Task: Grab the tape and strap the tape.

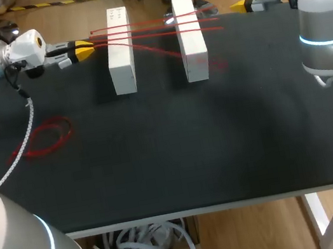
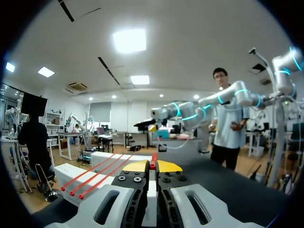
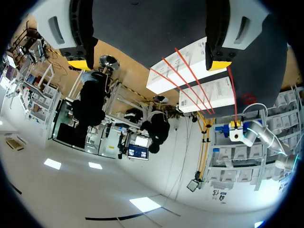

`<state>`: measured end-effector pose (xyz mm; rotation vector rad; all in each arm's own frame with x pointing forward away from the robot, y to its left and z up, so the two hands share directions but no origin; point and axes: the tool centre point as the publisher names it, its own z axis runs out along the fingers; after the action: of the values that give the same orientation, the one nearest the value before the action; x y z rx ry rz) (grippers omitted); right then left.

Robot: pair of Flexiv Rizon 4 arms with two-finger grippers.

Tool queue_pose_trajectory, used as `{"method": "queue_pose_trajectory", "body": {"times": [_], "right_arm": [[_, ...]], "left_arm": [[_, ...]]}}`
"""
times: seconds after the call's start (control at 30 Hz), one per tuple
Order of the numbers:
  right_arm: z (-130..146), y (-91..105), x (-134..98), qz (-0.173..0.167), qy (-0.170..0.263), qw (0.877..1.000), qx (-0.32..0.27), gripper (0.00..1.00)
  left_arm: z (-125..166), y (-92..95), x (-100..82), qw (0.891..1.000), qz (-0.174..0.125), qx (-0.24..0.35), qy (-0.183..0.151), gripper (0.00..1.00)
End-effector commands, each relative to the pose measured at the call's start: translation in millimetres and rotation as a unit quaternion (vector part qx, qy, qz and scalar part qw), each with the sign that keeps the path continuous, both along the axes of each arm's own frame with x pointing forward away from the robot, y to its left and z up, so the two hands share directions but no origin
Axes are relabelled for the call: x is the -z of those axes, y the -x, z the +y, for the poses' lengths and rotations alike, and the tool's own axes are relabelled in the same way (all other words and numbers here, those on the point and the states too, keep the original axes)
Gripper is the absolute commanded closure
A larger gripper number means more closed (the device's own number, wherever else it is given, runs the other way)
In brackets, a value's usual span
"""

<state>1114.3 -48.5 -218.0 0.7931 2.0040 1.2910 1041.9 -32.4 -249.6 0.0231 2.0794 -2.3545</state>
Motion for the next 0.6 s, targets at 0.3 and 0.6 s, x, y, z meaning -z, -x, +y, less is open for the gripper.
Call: {"method": "queue_pose_trajectory", "body": {"times": [0.3,0.6], "right_arm": [[-0.7,0.0,-0.4,0.001,0.0,1.0,-0.001,0.0],[-0.7,0.0,-0.4,0.001,0.0,1.0,-0.001,0.0]], "left_arm": [[-6.5,19.8,-34.4,0.999,-0.007,-0.039,-0.003,1.0],[-6.5,19.8,-34.4,0.999,-0.007,-0.039,-0.003,1.0]]}}
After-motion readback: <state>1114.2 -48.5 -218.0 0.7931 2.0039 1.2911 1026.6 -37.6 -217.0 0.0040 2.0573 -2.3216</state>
